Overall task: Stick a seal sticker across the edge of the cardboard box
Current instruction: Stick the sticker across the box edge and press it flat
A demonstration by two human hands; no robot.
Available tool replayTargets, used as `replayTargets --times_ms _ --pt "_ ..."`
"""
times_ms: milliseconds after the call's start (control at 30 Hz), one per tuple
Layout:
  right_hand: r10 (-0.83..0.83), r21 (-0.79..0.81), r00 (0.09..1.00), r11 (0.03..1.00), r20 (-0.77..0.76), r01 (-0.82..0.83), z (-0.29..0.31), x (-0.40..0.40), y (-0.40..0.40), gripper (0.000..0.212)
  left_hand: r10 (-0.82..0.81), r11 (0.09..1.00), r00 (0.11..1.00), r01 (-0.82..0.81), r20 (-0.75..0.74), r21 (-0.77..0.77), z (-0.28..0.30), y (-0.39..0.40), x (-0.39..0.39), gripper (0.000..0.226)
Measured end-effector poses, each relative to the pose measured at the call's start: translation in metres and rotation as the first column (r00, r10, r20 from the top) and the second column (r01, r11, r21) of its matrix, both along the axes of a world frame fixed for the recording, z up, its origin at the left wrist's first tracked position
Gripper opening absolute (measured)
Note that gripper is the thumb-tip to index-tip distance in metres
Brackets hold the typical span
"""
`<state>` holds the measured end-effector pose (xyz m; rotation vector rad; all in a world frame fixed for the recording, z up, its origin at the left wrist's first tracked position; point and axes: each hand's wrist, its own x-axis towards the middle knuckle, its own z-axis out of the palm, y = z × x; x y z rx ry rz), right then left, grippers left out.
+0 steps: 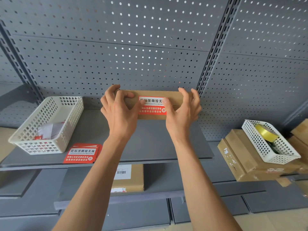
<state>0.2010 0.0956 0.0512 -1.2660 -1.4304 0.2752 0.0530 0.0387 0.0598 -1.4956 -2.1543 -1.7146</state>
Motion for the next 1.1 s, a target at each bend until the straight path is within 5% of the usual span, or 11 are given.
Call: replayTargets --times_ms 433,733,1100 --pt "0.023 -0.002 1.0 1.0 0.013 -0.023 -0.003 0.005 0.001 0.043 -0.053 0.999 0.999 0.054 -0.009 0.003 0.0 -0.003 -0.006 0.018" --pt "0.025 -0.073 0.992 0.997 0.121 -0.016 -0.001 -0.007 -0.007 0.096 0.017 1.0 0.998 -0.018 -0.064 -0.018 0.002 0.001 0.005 0.061" --pt "0.096 -0.052 0.989 0.995 0.114 -0.091 -0.001 0.011 0.001 0.073 -0.104 0.994 0.993 0.103 -0.055 -0.026 0.002 -0.002 -0.013 0.044"
